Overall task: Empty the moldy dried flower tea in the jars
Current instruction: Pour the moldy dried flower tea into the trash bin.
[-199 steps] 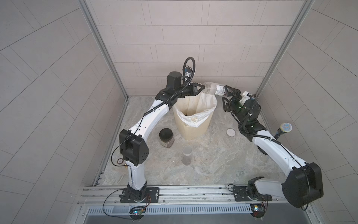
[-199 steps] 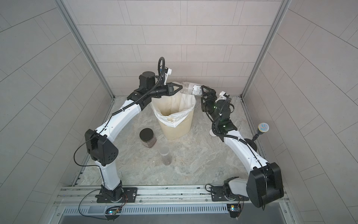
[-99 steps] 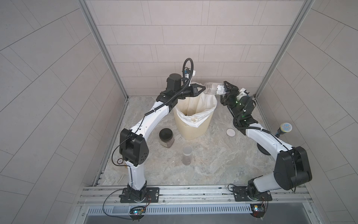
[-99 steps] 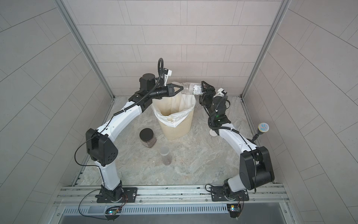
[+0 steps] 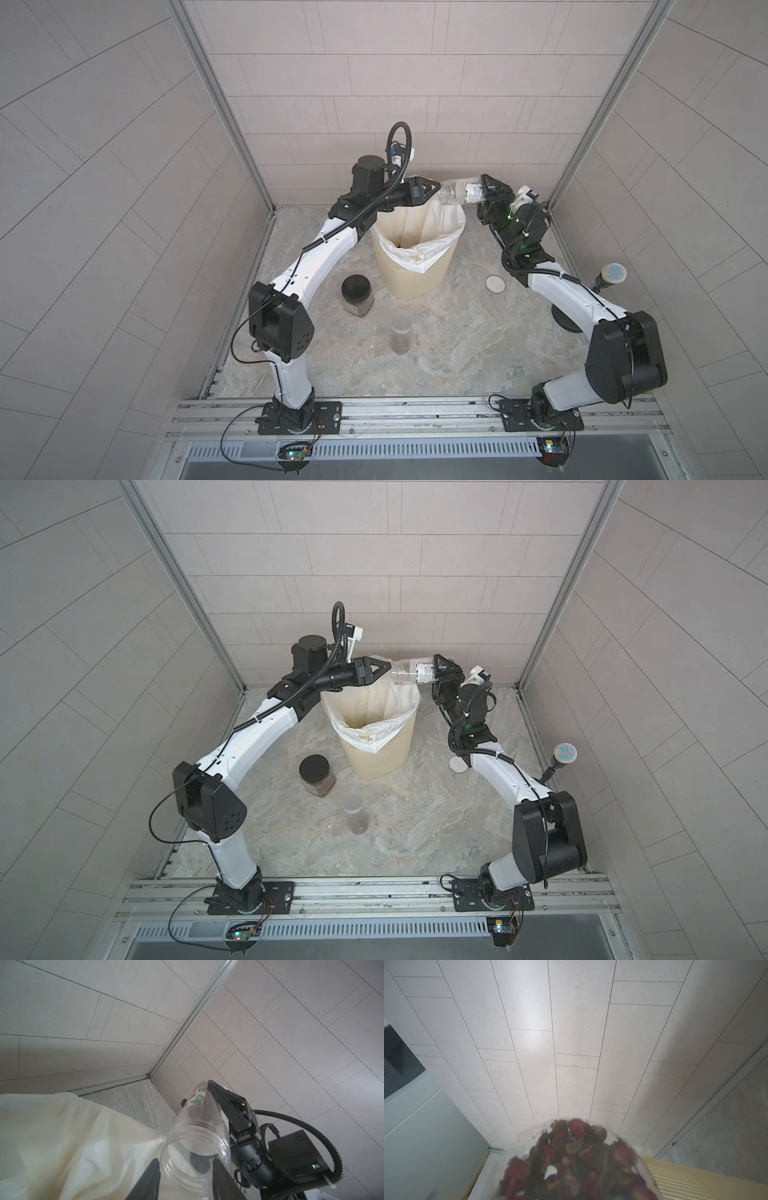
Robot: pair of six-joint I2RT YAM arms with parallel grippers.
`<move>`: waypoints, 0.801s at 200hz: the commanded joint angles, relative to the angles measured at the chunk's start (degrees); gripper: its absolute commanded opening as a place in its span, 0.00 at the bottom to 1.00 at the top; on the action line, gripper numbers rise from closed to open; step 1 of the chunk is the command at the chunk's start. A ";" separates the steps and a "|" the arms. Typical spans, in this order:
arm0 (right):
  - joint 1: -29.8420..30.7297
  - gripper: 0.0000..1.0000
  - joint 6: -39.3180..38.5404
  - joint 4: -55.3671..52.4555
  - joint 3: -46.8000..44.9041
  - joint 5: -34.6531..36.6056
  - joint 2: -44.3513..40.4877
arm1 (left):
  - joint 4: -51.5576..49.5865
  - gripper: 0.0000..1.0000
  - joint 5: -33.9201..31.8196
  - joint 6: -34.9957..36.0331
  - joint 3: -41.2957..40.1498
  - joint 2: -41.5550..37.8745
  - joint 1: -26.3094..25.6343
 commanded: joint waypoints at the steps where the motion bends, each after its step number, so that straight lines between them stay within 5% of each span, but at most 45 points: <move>1: -0.01 0.61 -7.14 -2.58 2.72 -1.39 -2.88 | -2.47 0.45 -2.82 2.25 -0.95 -4.75 2.00; 84: 1.64 0.62 -36.27 -20.20 10.71 -3.86 -4.11 | -2.74 0.46 -4.88 2.56 -11.81 -13.95 8.70; 160: 8.31 0.62 -61.11 -30.98 18.24 1.96 -3.11 | -0.90 0.46 -4.82 1.52 -20.88 -19.44 12.48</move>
